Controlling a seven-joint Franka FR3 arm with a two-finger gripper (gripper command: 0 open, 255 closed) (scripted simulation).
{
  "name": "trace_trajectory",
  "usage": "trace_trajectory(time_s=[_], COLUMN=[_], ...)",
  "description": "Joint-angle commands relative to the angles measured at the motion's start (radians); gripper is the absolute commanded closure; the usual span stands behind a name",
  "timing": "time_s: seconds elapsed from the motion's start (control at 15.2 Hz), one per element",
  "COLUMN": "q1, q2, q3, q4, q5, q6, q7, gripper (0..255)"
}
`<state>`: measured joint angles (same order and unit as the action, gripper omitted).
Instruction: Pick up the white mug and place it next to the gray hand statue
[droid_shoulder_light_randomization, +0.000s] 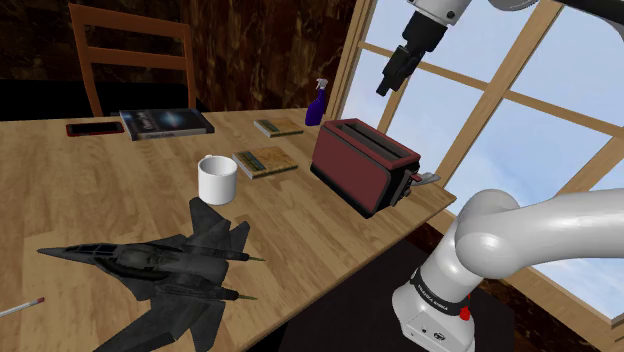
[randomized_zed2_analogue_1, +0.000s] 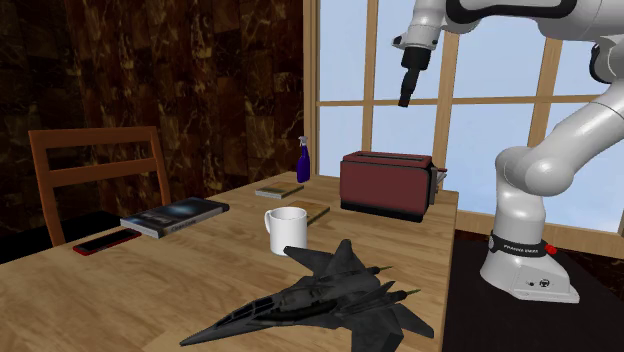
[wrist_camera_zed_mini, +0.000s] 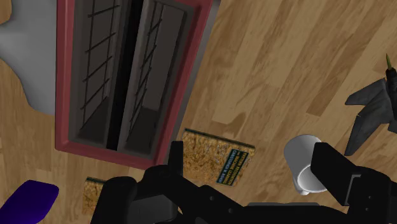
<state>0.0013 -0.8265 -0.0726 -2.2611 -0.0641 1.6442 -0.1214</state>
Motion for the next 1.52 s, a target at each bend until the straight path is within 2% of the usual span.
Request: trace_trajectory(time_s=[0.0, 0.73, 1.45], q1=[0.0, 0.038, 0.061], q2=[0.0, 0.223, 0.567], q3=[0.0, 0.112, 0.219], q4=[0.0, -0.096, -0.027], q5=[0.0, 0.064, 0.067], q6=[0.0, 0.311, 0.583], q7=[0.0, 0.151, 0.304], gripper=[0, 0, 0])
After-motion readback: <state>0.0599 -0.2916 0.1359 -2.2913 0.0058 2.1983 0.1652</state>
